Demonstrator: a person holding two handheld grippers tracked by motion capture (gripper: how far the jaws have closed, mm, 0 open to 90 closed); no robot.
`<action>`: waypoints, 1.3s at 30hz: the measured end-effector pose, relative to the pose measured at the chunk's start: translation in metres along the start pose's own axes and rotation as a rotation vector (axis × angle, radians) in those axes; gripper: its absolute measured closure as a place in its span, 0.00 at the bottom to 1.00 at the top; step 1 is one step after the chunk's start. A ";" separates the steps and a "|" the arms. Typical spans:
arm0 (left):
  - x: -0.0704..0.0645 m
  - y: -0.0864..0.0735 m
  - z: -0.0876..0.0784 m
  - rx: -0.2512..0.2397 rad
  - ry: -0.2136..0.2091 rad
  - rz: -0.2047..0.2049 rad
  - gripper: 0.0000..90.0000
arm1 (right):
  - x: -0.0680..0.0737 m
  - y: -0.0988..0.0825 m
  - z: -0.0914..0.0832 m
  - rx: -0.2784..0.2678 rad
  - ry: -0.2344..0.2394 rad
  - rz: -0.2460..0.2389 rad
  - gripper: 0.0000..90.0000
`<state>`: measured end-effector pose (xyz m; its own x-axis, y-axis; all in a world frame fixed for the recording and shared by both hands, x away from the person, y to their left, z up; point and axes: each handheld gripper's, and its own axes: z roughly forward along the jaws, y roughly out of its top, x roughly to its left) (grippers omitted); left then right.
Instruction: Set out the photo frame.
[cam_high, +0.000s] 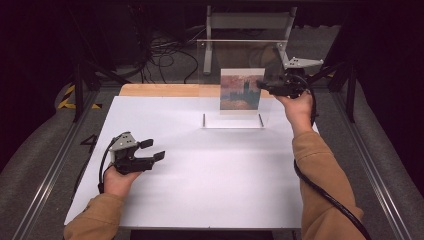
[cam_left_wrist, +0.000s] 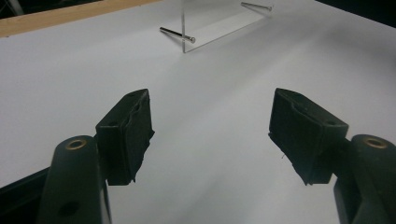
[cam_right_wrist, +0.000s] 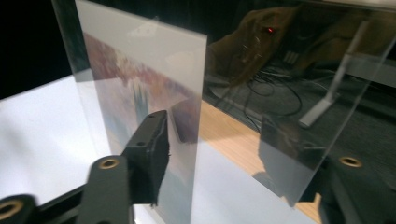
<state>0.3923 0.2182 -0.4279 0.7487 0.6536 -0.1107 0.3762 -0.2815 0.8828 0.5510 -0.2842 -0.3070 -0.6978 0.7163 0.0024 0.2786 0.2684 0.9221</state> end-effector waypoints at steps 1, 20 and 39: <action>0.000 0.000 0.001 -0.001 -0.004 0.002 0.34 | 0.000 -0.001 0.001 0.002 -0.009 0.001 0.41; -0.002 0.003 0.000 -0.004 -0.008 0.009 0.33 | -0.006 -0.001 -0.001 -0.025 -0.092 0.018 0.04; -0.005 0.012 -0.022 -0.039 -0.003 0.025 0.30 | 0.031 -0.003 -0.085 -0.019 -0.037 -0.075 0.00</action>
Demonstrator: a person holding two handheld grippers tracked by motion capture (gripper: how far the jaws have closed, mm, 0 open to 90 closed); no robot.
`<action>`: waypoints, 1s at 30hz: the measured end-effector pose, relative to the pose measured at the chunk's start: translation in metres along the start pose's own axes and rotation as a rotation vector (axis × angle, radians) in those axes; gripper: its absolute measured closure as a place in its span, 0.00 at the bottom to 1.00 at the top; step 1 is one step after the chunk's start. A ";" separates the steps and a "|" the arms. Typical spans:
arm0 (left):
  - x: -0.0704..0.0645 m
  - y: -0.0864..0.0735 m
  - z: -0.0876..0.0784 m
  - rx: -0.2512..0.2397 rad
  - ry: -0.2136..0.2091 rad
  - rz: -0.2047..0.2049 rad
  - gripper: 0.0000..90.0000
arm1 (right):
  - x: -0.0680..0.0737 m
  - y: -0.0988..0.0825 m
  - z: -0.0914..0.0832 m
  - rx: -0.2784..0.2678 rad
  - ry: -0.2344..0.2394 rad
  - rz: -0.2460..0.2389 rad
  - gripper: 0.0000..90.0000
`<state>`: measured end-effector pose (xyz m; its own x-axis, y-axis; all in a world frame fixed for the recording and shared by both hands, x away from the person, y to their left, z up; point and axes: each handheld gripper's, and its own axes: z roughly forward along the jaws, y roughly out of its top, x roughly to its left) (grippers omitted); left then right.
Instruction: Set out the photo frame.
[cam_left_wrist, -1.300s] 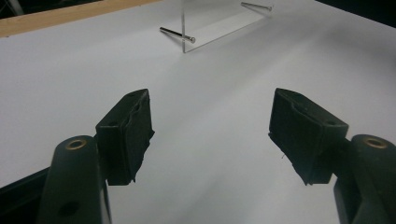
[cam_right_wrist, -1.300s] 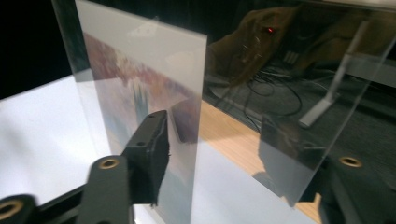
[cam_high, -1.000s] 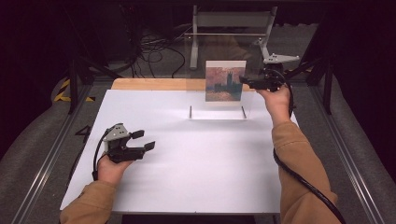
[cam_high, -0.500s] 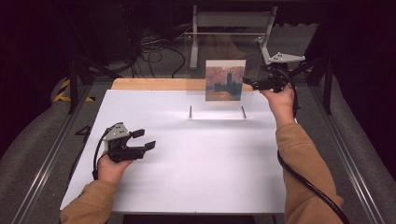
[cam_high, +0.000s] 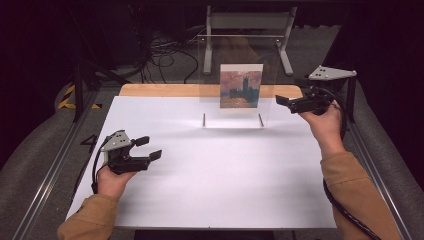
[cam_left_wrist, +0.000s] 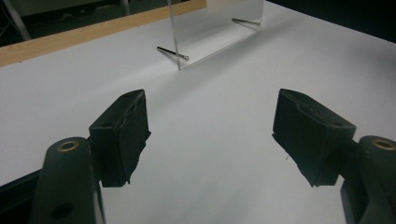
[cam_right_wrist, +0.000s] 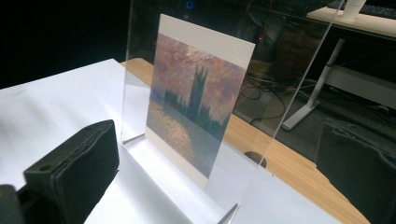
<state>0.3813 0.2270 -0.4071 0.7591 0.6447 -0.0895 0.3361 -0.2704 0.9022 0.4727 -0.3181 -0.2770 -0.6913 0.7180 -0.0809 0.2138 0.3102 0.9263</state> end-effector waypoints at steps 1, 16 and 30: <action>0.001 0.000 -0.001 0.002 0.001 0.011 0.30 | 0.001 -0.001 -0.006 0.000 0.000 -0.004 0.00; -0.006 -0.001 -0.001 0.002 -0.027 0.024 0.28 | 0.021 -0.036 -0.059 -0.028 0.047 -0.002 0.00; -0.006 -0.004 0.004 0.005 -0.040 0.027 0.27 | 0.037 -0.083 -0.071 -0.021 0.046 0.007 0.00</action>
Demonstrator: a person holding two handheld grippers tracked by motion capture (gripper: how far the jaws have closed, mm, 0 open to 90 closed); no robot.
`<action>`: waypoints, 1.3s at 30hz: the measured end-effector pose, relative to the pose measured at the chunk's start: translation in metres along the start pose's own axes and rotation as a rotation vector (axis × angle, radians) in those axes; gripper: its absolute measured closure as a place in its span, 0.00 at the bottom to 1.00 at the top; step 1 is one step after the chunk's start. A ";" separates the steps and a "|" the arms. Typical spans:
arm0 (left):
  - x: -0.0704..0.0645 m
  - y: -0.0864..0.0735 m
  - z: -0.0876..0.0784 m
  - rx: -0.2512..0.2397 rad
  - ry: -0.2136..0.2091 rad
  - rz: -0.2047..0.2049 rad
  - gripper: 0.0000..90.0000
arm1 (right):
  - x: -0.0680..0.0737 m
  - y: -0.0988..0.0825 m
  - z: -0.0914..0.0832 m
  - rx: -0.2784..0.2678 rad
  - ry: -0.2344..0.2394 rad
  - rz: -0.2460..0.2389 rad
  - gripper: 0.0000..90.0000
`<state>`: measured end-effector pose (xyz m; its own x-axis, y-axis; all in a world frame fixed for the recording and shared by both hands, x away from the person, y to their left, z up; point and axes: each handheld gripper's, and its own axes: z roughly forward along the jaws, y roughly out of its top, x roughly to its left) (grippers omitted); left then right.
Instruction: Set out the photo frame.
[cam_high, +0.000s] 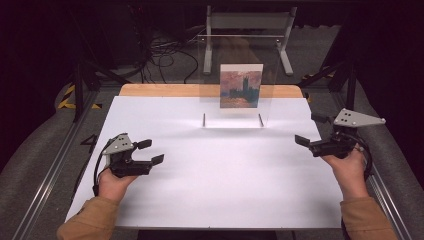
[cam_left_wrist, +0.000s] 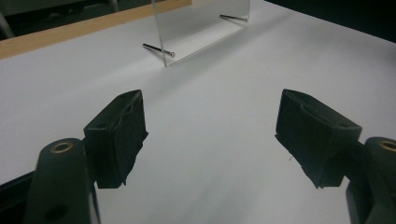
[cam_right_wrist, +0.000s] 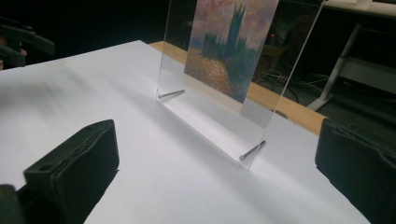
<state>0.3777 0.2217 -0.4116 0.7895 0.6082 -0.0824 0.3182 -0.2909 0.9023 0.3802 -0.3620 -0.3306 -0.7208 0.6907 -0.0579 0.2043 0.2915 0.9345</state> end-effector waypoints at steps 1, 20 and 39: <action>0.000 0.000 0.001 -0.002 0.001 -0.003 0.27 | 0.001 -0.005 0.001 0.001 0.003 0.009 0.00; 0.008 -0.010 0.007 -0.021 0.031 -0.038 0.26 | 0.015 -0.075 0.024 0.058 -0.006 0.082 0.00; 0.015 -0.019 0.011 -0.063 0.027 -0.069 0.25 | 0.008 -0.111 0.041 0.162 -0.052 0.157 0.00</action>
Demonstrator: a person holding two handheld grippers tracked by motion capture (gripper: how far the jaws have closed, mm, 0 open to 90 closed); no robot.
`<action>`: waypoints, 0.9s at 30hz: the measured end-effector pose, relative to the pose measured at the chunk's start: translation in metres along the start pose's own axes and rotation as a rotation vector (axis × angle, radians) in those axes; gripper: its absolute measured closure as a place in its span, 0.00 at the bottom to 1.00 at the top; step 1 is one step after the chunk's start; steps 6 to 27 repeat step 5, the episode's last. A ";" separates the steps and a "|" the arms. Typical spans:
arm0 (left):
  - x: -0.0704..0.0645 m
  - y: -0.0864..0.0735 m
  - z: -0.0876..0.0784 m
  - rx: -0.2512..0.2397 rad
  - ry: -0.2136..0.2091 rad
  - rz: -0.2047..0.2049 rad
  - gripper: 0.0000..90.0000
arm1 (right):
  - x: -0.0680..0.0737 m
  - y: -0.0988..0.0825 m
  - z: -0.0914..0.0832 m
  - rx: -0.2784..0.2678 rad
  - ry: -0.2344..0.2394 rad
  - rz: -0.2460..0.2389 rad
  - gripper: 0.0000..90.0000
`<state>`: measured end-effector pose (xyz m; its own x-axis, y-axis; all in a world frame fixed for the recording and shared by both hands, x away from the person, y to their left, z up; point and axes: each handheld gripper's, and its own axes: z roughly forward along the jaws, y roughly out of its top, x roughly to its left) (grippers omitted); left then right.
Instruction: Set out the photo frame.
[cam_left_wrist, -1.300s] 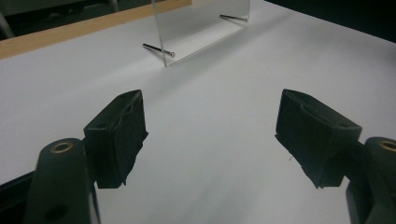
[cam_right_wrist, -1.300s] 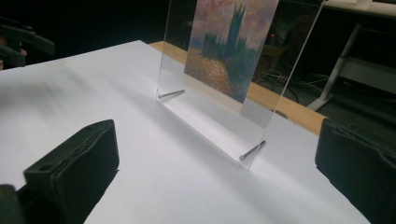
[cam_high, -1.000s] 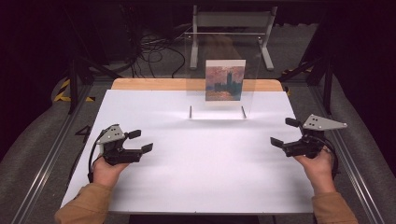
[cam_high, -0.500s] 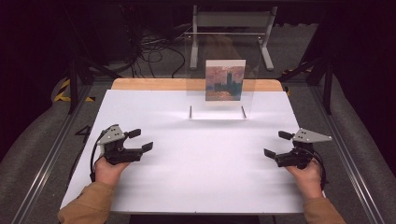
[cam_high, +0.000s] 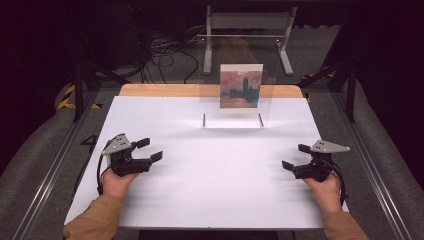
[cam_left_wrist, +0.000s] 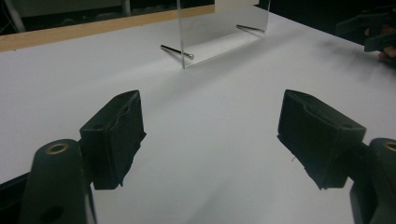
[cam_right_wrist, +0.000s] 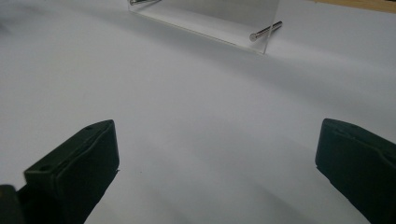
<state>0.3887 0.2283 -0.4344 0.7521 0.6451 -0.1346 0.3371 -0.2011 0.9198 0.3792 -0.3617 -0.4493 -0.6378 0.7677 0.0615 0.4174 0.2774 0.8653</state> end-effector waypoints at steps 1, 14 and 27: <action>0.000 0.000 0.001 0.002 0.003 0.008 0.25 | 0.000 0.000 0.000 -0.003 0.000 -0.003 0.00; -0.001 0.000 0.002 0.003 0.000 0.009 0.25 | 0.003 0.001 -0.001 -0.005 0.000 -0.001 0.00; -0.001 0.000 0.002 0.003 0.000 0.009 0.25 | 0.003 0.001 -0.001 -0.005 0.000 -0.001 0.00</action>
